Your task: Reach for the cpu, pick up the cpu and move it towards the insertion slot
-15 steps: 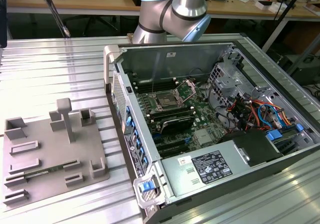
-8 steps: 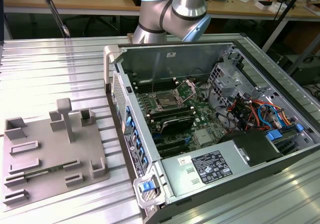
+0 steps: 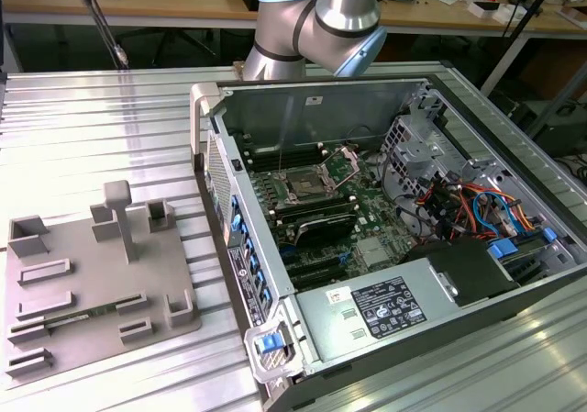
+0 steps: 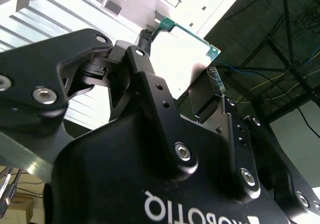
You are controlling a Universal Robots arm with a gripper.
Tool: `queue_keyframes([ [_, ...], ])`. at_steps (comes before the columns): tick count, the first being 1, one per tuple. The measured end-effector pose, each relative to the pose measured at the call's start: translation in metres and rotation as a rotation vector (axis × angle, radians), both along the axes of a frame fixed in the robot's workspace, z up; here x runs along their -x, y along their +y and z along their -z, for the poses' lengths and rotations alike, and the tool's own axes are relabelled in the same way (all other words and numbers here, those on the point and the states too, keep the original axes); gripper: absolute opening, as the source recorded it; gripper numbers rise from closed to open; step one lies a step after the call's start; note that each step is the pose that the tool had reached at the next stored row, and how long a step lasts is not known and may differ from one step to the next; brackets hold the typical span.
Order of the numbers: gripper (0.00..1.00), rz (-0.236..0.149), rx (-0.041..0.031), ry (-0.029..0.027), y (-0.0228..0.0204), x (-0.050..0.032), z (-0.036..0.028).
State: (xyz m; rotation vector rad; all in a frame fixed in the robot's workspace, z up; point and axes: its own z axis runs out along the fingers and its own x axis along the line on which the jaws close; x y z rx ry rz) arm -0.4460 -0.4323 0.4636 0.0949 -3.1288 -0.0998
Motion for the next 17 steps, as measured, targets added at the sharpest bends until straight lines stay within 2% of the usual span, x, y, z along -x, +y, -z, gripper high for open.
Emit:
queue_keyframes([
  [2, 0.55, 0.000, -0.0034, 0.0001, -0.0001, -0.0025, -0.0001],
  [7, 0.55, 0.000, -0.0039, 0.0001, 0.0000, -0.0136, 0.0012],
  [12, 0.55, 0.000, -0.0038, 0.0001, 0.0000, -0.0212, 0.0085],
  [15, 0.55, 0.000, -0.0038, 0.0001, 0.0002, -0.0320, 0.0098],
  [17, 0.55, 0.000, -0.0038, 0.0001, 0.0002, -0.0424, 0.0111],
])
